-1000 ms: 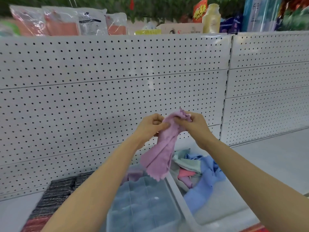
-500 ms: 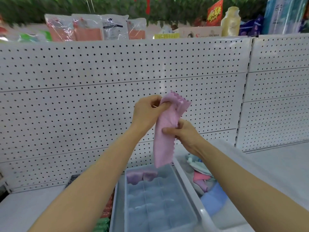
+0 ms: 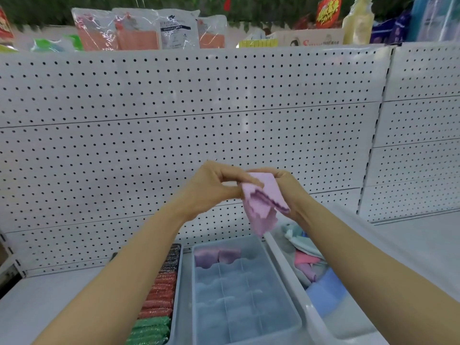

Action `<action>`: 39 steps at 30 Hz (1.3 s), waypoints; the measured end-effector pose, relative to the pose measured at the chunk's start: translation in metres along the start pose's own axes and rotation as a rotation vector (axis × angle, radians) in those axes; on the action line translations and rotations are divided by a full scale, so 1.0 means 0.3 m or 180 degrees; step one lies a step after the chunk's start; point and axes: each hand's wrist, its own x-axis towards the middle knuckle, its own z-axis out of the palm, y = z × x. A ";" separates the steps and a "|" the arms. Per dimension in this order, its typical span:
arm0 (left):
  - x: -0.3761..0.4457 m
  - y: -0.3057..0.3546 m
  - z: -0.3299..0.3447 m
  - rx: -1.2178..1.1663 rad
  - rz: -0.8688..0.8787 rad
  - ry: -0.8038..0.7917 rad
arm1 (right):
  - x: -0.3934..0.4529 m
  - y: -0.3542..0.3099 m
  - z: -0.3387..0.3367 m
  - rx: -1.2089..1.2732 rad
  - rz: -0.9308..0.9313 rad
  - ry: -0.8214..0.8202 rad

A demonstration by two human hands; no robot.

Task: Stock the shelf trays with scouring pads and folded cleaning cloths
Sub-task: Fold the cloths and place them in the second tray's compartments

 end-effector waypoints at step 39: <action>0.033 -0.217 0.008 -0.0551 -0.1429 0.1244 | 0.015 0.102 0.012 -0.0005 0.0518 -0.0104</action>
